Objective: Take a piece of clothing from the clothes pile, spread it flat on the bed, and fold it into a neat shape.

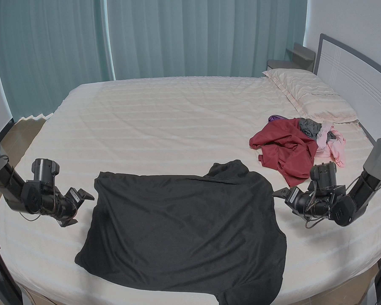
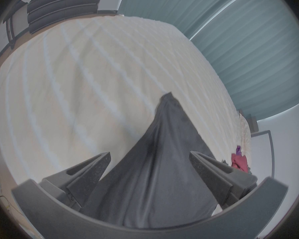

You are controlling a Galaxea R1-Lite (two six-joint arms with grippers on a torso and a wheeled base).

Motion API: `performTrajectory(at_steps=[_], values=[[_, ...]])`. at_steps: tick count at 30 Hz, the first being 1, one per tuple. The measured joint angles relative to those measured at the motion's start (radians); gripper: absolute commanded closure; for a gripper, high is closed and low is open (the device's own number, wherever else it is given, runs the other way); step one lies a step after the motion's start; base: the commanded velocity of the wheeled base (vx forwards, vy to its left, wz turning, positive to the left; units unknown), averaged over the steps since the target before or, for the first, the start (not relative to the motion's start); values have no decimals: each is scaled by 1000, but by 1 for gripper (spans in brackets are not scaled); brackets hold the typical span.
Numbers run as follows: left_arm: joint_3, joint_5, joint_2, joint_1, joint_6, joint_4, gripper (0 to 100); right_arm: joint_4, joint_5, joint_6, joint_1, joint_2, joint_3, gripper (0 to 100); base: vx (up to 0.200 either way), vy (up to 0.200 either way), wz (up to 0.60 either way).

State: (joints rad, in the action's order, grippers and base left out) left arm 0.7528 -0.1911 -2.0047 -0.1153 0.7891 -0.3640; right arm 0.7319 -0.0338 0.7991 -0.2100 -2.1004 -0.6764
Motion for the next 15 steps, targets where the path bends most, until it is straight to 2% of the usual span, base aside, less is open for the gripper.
performTrajectory(at_steps=[6,10,15], values=[[-226,-42,102,2,0,-79,0,120,5,19,-37,87,216,0,0,0,0],[-330,-65,151,7,5,-108,0,190,4,29,-55,124,325,0,-200,0,0],[-393,-77,178,20,9,-119,0,226,-11,36,-66,143,391,0,-200,0,0]])
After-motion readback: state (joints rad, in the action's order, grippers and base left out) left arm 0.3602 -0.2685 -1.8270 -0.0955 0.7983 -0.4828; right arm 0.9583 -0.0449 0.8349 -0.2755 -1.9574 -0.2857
